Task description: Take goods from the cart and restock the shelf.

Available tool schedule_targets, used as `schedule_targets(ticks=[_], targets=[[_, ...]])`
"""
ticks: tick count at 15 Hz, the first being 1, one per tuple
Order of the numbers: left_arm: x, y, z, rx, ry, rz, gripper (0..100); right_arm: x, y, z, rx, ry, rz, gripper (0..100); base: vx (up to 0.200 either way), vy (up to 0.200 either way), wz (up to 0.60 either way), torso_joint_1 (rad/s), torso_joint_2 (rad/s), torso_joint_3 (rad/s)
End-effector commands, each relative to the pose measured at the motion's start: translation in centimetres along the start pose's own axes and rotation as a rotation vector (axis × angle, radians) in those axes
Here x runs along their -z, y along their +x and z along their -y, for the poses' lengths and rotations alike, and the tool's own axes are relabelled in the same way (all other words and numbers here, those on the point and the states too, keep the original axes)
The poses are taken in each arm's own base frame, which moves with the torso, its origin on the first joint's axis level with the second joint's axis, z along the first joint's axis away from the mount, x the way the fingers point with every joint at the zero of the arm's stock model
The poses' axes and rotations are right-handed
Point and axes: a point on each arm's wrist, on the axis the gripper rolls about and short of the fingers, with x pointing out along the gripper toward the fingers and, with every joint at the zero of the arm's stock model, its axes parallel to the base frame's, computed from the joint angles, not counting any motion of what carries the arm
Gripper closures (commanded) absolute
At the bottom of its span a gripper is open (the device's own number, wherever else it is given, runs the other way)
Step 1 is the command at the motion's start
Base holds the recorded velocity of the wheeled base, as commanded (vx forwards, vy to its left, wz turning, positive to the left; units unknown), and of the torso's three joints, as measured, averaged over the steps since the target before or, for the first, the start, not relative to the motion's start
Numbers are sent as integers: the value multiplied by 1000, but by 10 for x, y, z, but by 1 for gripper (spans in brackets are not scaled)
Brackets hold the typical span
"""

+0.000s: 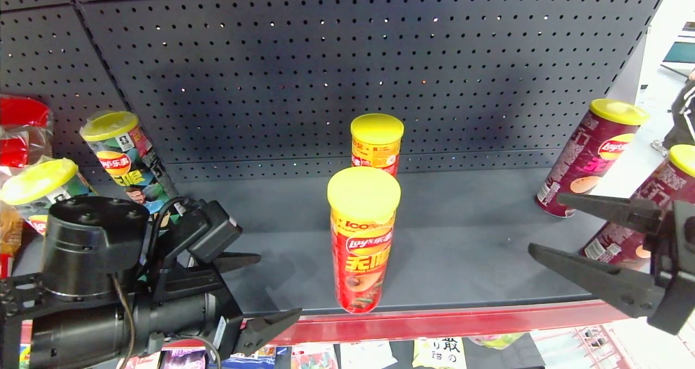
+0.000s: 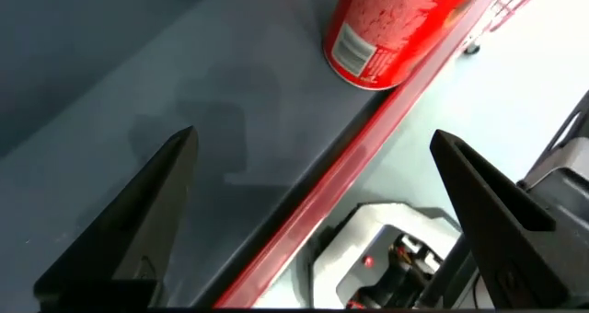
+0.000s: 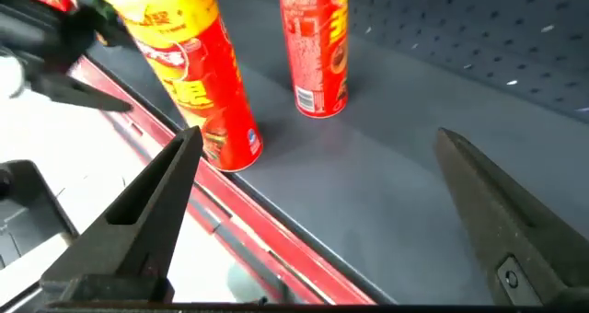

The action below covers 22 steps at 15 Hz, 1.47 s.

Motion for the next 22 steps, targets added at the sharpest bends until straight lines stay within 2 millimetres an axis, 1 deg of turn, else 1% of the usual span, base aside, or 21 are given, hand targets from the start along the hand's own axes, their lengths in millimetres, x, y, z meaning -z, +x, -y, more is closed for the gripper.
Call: schedule_targets(ticks=[1,2,4,5,6,7,9,11,19,22], targets=[[5,14,-1,16,12,-54,0,-5,-20,0,36,-12,68,0,0,0,0,0,0,0],[7,17,-2,17,25,-64,0,-6,-22,0,46,-13,76,0,0,0,0,0,0,0],[9,29,-5,22,44,-99,0,-8,-28,1,65,-17,97,0,0,0,0,0,0,0],[9,29,-5,22,44,-101,0,-8,-28,1,65,-17,97,0,0,0,0,0,0,0],[6,38,-7,19,42,-110,0,-9,-30,1,72,-20,109,0,0,0,0,0,0,0],[6,41,-8,15,41,-114,0,-9,-30,1,75,-20,109,0,0,0,0,0,0,0],[-4,57,-12,8,51,-105,0,-10,-31,2,81,-20,113,0,0,0,0,0,0,0],[-10,65,-13,12,56,-98,0,-11,-31,2,81,-12,115,0,0,0,0,0,0,0],[-18,83,-15,15,64,-87,0,-13,-30,2,79,-7,118,0,0,0,0,0,0,0],[-23,90,-12,22,75,-74,0,-15,-31,2,79,-9,126,0,0,0,0,0,0,0]])
